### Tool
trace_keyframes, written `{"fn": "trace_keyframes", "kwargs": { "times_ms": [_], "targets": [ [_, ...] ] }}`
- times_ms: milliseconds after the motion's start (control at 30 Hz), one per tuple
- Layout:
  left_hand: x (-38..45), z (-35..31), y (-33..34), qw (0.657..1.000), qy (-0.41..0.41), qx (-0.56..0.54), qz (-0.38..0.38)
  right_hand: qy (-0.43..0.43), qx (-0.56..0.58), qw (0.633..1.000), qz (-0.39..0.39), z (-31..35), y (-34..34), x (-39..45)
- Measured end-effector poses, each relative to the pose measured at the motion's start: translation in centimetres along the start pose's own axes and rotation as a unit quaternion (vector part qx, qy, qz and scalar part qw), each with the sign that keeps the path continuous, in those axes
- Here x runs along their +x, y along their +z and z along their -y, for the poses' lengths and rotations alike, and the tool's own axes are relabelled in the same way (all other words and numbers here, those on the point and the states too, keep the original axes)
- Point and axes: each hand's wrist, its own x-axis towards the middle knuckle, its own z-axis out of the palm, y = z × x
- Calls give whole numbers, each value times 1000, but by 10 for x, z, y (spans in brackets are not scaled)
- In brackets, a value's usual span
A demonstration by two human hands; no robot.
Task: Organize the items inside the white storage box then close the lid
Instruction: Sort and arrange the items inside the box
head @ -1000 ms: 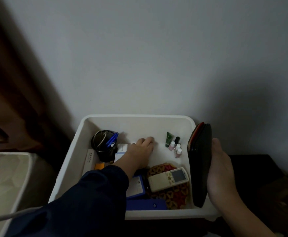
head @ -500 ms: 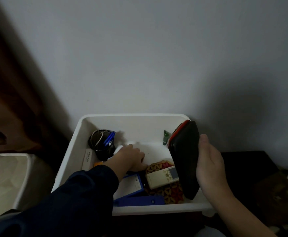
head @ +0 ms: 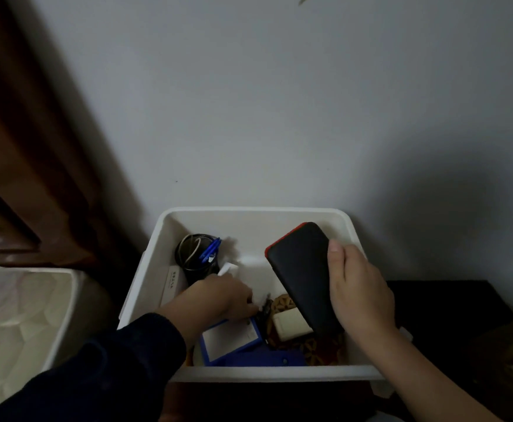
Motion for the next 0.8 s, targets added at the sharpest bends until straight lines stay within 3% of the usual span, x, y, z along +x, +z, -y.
{"fn": "trace_keyframes", "kwargs": {
  "times_ms": [167, 267, 500, 800],
  "targets": [
    [-5, 7, 11, 996, 13, -59, -62, -16, -38, 998, 37, 20, 13, 41],
    [-5, 8, 13, 994, 0, -85, -74, -78, -89, 993, 22, 31, 29, 63],
    [1, 5, 18, 996, -2, -36, -77, -208, -332, 919, 54, 37, 81, 83],
    [7, 9, 15, 997, 33, -39, -54, -310, -266, 907, 106, 22, 110, 88]
  ]
}}
